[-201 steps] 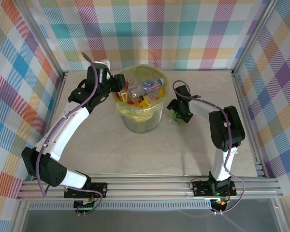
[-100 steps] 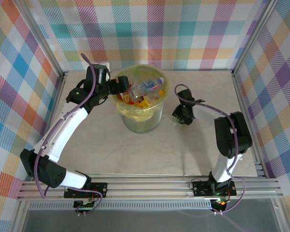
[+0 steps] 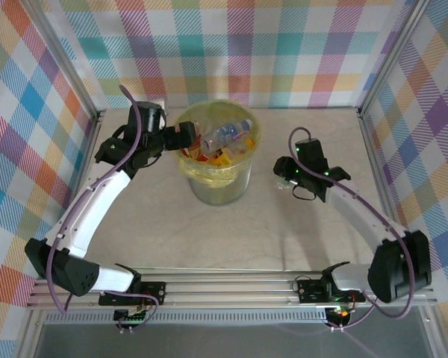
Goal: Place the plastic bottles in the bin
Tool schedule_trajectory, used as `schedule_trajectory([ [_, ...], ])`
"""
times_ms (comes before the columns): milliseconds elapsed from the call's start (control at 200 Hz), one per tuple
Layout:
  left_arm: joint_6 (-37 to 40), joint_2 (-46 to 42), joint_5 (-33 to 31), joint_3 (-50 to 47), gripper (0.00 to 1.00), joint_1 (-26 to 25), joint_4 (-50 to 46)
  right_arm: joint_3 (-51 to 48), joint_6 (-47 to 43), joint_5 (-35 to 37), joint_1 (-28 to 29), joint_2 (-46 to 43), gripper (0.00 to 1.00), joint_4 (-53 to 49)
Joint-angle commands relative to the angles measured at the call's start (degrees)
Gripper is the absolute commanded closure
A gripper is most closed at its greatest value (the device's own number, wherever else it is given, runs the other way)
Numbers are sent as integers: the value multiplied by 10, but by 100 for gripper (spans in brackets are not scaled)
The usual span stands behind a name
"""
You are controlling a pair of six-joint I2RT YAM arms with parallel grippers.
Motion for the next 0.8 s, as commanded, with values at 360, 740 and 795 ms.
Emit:
schedule_trajectory([
  [360,-13,-47,124,33,4,-6,36,-20,-149,-184,53,-161,45,134],
  [740,-11,-64,333,14,8,-69,128,-11,-191,-267,115,-165,44,220],
  [795,-6,-60,341,13,8,-80,132,-9,-191,-276,121,-166,43,229],
])
